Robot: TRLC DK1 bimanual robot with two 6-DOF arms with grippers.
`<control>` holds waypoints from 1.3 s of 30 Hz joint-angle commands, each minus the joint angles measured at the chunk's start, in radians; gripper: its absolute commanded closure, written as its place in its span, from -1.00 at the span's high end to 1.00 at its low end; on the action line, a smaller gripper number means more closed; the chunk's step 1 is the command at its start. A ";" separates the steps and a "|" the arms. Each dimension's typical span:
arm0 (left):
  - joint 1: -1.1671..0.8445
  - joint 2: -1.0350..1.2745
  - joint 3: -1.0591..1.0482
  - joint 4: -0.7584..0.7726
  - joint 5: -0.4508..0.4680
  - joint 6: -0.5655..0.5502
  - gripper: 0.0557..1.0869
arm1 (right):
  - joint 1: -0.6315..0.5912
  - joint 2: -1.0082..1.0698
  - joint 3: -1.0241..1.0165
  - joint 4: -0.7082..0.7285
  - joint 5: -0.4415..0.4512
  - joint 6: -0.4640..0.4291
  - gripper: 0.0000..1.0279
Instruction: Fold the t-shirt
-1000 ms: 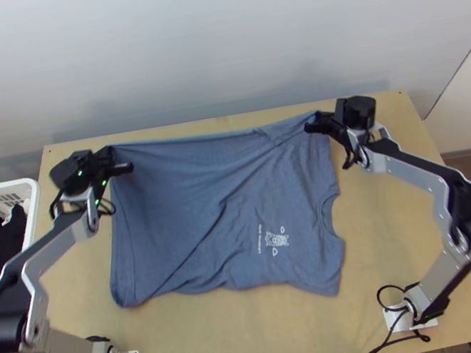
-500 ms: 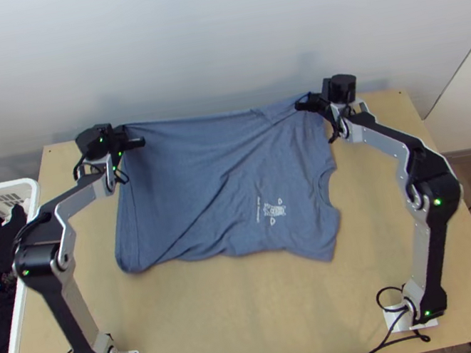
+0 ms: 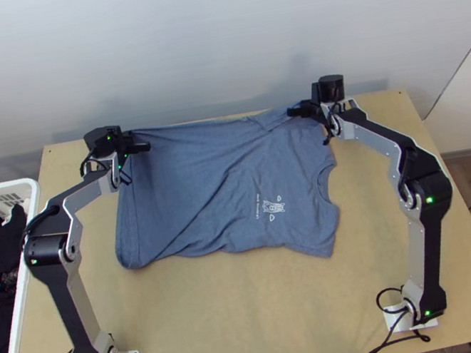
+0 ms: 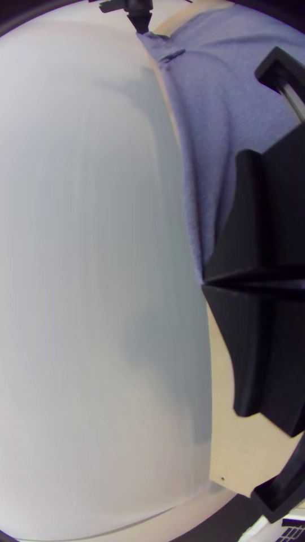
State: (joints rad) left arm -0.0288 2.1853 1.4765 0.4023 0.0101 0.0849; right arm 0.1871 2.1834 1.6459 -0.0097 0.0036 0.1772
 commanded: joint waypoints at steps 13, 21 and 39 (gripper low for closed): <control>0.059 -0.222 -0.197 -0.115 0.019 0.131 -0.93 | -0.011 -0.352 -0.347 -0.148 -0.053 -0.044 -0.95; 0.050 -0.335 -0.334 -0.106 0.045 0.138 -0.93 | -0.002 -0.485 -0.500 -0.168 -0.073 -0.047 -0.95; -0.008 -0.532 -0.616 -0.076 0.044 0.179 -0.93 | 0.000 -0.657 -0.755 -0.214 -0.142 -0.047 -0.95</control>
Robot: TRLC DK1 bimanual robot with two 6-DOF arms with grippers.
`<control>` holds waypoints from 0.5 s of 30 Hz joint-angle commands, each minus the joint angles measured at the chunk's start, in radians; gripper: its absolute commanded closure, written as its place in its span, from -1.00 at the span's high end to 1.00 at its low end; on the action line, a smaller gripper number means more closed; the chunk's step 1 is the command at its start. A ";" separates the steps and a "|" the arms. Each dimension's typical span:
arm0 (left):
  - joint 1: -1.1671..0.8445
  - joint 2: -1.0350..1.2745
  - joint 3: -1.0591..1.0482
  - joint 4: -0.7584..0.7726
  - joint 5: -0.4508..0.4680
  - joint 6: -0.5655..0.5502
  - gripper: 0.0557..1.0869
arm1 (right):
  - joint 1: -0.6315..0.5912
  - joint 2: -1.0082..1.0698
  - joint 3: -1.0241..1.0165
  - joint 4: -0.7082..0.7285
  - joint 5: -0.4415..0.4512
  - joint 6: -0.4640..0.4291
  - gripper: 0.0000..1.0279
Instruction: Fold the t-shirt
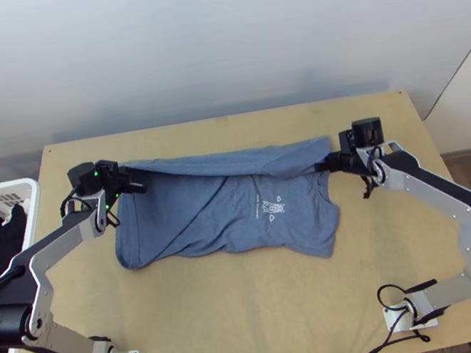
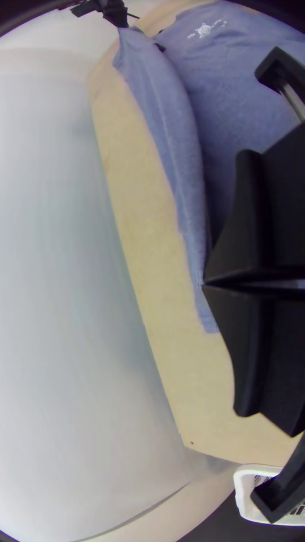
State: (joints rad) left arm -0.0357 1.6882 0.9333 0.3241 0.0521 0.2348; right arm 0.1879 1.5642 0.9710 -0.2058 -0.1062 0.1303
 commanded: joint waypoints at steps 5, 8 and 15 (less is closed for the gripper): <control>0.008 -0.028 -0.113 0.004 0.002 0.063 -0.93 | -0.002 0.008 -0.092 -0.014 -0.035 -0.001 -0.95; 0.022 0.014 -0.106 0.016 -0.001 0.064 -0.93 | -0.004 0.073 -0.097 0.002 -0.036 -0.008 -0.95; 0.069 0.027 -0.093 -0.045 -0.003 -0.029 0.89 | 0.007 0.048 -0.140 0.183 -0.035 0.063 0.15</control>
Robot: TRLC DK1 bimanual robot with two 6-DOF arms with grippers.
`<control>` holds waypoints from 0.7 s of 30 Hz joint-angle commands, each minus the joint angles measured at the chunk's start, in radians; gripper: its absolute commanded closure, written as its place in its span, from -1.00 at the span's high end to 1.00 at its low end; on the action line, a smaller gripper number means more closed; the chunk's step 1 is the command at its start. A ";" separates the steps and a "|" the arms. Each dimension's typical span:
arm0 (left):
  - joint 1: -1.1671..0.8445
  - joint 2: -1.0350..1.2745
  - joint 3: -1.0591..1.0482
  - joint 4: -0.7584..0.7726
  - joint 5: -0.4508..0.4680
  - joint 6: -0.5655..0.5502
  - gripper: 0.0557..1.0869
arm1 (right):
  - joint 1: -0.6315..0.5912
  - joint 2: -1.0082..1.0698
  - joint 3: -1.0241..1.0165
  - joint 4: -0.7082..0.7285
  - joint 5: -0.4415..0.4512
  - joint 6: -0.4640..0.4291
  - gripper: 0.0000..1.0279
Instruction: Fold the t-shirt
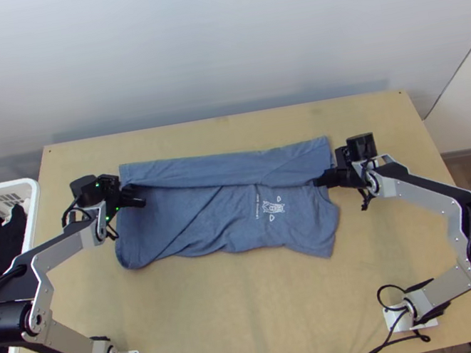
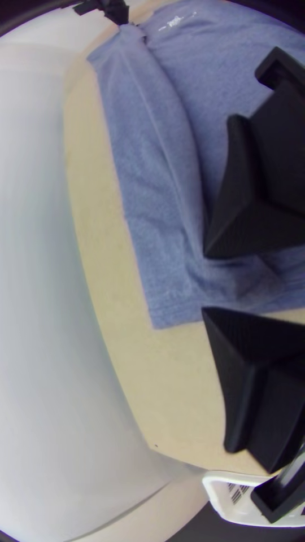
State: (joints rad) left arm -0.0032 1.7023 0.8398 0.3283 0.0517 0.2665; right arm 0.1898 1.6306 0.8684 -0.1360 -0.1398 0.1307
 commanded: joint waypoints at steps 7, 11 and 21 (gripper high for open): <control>0.072 -0.208 -0.051 -0.202 0.083 -0.084 0.90 | 0.076 -0.334 -0.101 -0.027 -0.003 0.096 0.79; 0.081 -0.368 -0.097 -0.337 0.108 -0.081 0.90 | 0.168 -0.546 -0.144 -0.241 -0.004 0.107 0.79; 0.097 -0.676 -0.265 -0.594 0.181 -0.032 0.90 | 0.203 -0.759 -0.218 -0.614 -0.060 0.070 0.79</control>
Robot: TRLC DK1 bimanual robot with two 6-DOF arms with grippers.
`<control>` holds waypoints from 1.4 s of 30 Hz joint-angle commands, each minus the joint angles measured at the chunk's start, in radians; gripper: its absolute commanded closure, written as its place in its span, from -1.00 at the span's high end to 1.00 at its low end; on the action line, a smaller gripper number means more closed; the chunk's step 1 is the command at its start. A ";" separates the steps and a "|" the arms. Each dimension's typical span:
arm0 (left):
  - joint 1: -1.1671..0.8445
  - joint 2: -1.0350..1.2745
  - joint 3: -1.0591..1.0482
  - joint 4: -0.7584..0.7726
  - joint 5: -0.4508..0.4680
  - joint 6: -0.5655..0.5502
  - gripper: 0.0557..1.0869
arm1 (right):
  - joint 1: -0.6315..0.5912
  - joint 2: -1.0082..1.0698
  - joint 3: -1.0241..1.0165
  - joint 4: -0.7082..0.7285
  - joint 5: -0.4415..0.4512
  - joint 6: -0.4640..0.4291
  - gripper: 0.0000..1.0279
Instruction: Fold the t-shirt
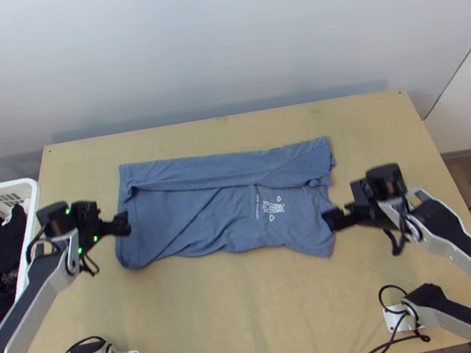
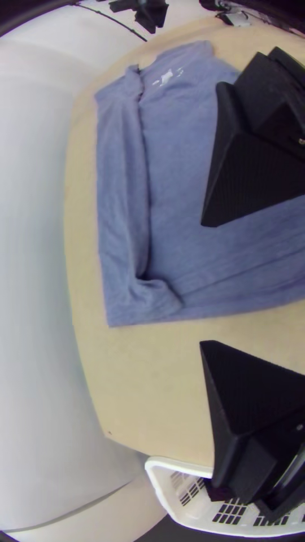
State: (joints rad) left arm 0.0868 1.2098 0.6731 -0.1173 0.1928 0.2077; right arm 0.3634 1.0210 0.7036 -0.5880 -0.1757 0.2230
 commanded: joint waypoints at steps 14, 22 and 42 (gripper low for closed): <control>0.024 -0.311 -0.093 -0.548 0.031 0.338 0.90 | 0.049 -0.191 0.017 -0.279 -0.100 -0.047 0.79; 0.025 -0.220 -0.104 -0.478 0.033 0.358 0.90 | 0.072 -0.145 0.028 -0.338 -0.168 0.003 0.78; 0.034 -0.159 -0.084 -0.311 0.031 0.300 0.90 | 0.235 0.146 -0.049 -0.193 -0.127 -0.030 0.69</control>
State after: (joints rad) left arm 0.1123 1.0393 0.5850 -0.4698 0.2245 0.5121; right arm 0.5724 1.0973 0.6796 -0.8391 -0.3222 0.2062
